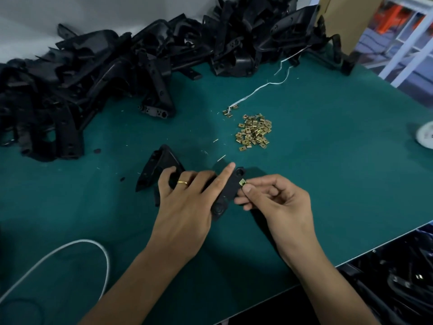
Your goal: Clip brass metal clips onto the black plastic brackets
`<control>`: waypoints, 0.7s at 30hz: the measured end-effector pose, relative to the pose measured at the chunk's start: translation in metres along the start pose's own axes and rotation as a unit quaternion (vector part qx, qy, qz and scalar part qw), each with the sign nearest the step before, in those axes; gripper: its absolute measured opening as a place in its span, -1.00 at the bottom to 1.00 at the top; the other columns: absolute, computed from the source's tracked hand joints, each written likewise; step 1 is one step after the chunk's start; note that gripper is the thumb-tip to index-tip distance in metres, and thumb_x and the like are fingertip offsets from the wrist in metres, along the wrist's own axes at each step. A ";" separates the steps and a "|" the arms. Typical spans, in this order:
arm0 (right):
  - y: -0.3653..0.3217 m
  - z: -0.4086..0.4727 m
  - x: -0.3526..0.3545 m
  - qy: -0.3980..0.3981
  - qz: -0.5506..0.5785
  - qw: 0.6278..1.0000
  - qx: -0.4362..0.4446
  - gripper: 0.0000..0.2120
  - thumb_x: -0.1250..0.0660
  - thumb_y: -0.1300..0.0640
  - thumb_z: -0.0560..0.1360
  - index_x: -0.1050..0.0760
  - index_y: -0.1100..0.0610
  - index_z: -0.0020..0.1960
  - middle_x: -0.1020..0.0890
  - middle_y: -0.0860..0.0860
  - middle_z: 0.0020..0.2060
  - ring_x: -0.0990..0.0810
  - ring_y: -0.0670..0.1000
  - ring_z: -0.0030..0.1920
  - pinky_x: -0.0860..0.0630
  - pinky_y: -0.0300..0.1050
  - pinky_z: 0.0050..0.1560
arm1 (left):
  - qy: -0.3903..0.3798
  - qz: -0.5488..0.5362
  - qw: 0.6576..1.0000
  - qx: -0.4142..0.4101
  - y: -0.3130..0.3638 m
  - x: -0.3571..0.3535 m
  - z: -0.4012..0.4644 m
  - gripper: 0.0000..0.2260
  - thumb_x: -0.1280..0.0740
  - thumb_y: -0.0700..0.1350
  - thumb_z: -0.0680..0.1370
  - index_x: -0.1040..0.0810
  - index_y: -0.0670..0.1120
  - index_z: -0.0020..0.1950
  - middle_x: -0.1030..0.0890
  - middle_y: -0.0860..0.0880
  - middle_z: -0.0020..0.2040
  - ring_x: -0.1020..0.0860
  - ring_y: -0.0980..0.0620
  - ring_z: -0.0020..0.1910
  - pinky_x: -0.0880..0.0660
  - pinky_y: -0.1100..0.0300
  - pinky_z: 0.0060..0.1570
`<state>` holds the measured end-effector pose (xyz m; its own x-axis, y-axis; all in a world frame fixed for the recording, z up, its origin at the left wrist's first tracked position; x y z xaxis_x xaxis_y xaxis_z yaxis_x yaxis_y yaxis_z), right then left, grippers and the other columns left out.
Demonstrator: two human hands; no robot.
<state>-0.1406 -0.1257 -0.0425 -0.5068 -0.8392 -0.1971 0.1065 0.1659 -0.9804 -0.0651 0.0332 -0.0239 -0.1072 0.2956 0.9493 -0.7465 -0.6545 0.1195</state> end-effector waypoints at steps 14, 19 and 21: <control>0.001 0.015 0.003 -0.138 -0.053 0.989 -0.028 -0.73 -0.56 0.07 0.47 -0.67 0.06 0.14 -0.64 0.16 -0.27 -0.61 0.08 -0.35 -0.56 -0.10 -0.40 | -0.010 -0.053 0.997 -0.053 -0.004 -0.009 -0.001 -0.29 -0.44 -0.31 0.41 -0.40 0.11 0.51 -0.49 0.21 0.30 -0.48 0.05 0.28 -0.09 -0.32 0.48; -0.019 0.052 0.009 0.012 -0.340 0.928 0.154 -0.94 -0.44 0.07 0.60 -0.70 0.00 0.00 -0.66 -0.10 -0.17 -0.61 -0.11 -0.16 -0.54 -0.19 -0.08 | -0.004 -0.008 0.999 0.053 -0.011 -0.008 0.000 -0.27 -0.44 -0.23 0.39 -0.38 0.12 0.54 -0.51 0.12 0.26 -0.48 -0.01 0.27 -0.07 -0.28 0.52; -0.020 0.071 0.001 0.019 -0.438 0.877 0.195 -0.88 -0.43 0.17 0.61 -0.72 0.09 0.11 -0.64 -0.02 -0.03 -0.61 -0.06 -0.03 -0.53 -0.17 0.07 | 0.012 0.006 0.996 0.087 -0.018 -0.005 -0.001 -0.30 -0.45 -0.18 0.41 -0.40 0.10 0.54 -0.53 0.07 0.24 -0.50 -0.05 0.24 -0.12 -0.28 0.49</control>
<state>-0.0830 -0.1666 -0.0226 -0.5680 -0.5364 0.6242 -0.0577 -0.7306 -0.6804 -0.0515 0.0445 -0.0309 -0.1326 0.3027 0.9438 -0.6207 -0.7677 0.1591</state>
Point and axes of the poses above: each hand's wrist, its own z-axis towards the middle knuckle, its own x-axis out of the back of the hand, y = z × x, the point moved 6 cm from there along z, towards the middle knuckle
